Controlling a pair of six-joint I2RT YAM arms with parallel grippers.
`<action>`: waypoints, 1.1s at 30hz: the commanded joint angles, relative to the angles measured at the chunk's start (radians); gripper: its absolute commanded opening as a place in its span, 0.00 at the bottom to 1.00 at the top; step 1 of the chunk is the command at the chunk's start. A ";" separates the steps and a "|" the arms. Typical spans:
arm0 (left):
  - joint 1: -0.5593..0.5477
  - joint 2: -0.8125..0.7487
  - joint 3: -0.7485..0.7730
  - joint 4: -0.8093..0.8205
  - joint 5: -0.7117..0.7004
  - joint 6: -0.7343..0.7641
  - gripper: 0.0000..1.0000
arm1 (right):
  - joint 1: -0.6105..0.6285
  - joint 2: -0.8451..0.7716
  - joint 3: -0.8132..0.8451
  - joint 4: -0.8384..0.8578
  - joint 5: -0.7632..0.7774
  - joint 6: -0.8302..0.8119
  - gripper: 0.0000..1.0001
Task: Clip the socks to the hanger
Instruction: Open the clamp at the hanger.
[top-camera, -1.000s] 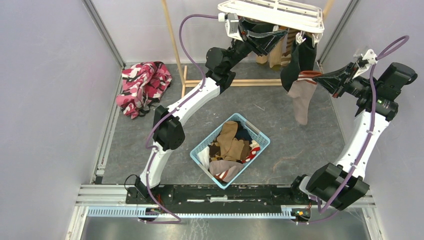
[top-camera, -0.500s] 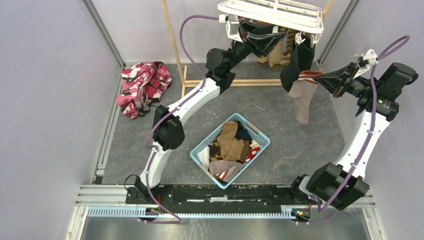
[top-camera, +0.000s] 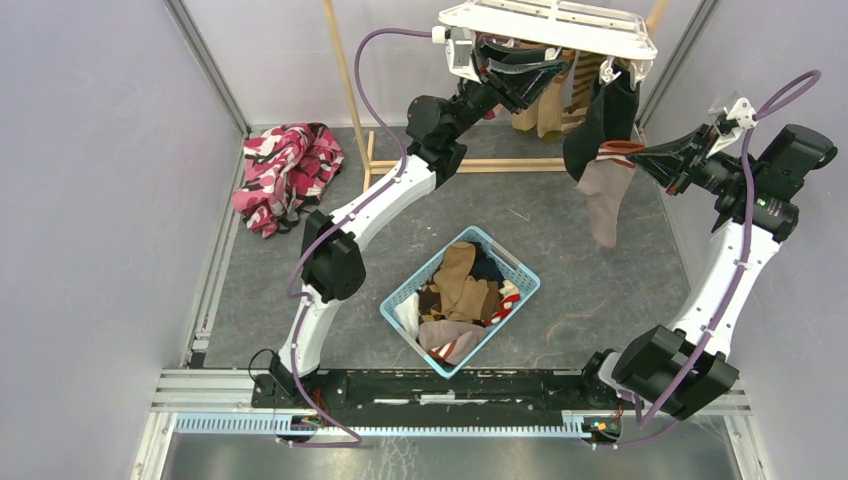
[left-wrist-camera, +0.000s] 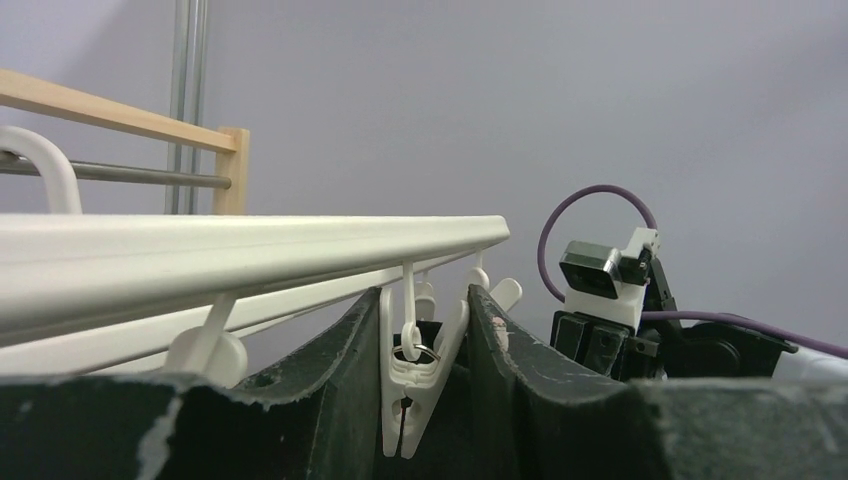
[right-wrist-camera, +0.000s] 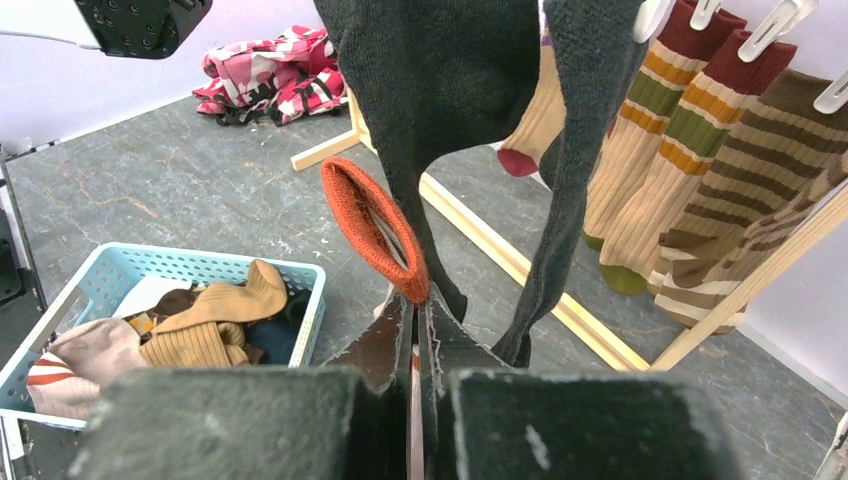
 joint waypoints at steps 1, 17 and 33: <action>0.008 -0.069 0.003 0.046 0.011 -0.050 0.40 | -0.007 0.002 0.042 -0.003 -0.022 -0.012 0.00; 0.006 -0.039 0.057 0.007 0.017 -0.070 0.09 | -0.008 0.002 0.044 -0.003 -0.023 -0.012 0.00; -0.019 -0.052 0.042 -0.147 -0.101 -0.046 0.02 | -0.008 -0.002 0.048 -0.006 -0.023 -0.017 0.00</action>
